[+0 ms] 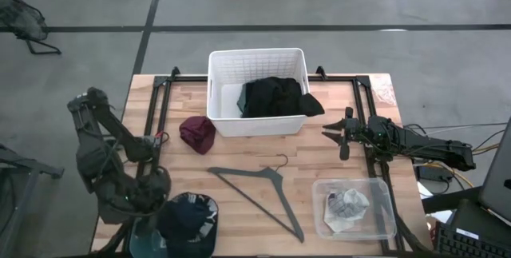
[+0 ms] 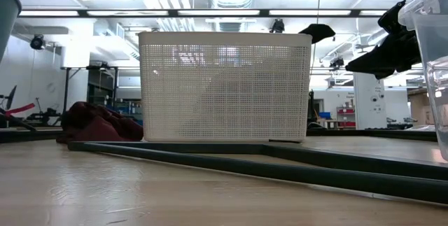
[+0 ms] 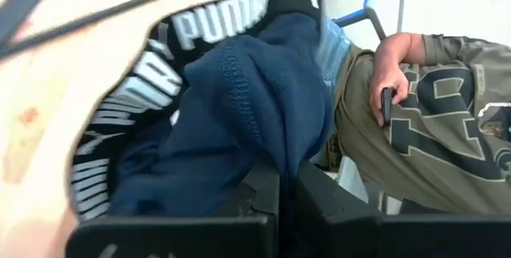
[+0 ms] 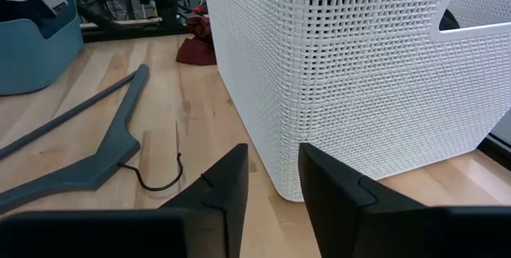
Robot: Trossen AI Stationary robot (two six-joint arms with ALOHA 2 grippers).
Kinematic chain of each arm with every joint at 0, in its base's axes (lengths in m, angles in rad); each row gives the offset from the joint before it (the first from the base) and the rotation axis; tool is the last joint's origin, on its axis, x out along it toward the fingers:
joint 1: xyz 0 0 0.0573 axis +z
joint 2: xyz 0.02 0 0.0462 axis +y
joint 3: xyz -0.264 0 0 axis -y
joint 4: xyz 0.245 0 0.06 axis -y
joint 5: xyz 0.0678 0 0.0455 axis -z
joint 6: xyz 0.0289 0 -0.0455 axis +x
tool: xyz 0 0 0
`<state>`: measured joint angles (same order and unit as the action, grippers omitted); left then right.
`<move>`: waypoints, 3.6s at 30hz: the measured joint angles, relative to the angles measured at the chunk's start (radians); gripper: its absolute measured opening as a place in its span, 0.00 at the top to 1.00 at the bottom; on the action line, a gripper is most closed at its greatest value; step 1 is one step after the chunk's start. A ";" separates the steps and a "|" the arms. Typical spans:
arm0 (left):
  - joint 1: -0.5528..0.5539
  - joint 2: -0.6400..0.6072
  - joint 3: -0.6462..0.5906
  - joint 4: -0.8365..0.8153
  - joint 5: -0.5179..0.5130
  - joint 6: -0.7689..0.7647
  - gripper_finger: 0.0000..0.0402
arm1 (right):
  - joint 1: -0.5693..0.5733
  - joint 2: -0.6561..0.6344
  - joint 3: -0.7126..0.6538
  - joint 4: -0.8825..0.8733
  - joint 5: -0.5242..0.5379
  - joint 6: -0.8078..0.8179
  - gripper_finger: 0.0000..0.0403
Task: Pick & Place Cloths
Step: Put the dark blue boxer into the dark green bin, then put the dark red boxer into the dark green bin
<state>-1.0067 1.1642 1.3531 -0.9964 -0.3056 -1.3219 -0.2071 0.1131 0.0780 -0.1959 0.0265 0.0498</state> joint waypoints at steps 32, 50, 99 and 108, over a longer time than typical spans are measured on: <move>-0.072 0.056 -0.400 0.441 0.056 -0.192 0.96 | 0.000 0.000 0.000 0.000 0.000 0.001 0.52; -0.066 0.035 -0.551 0.616 -0.061 -0.285 0.58 | 0.000 0.000 0.000 0.000 0.000 0.001 0.47; -0.059 -0.269 -0.548 0.682 -0.013 -0.042 0.52 | 0.000 0.000 0.000 0.000 0.000 0.001 0.77; -0.058 -0.314 -0.555 0.671 -0.134 0.070 0.52 | 0.000 0.000 0.000 0.000 0.000 0.001 0.85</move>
<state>-1.0645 0.8501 0.7978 -0.3250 -0.4396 -1.2524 -0.2071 0.1129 0.0776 -0.1963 0.0265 0.0507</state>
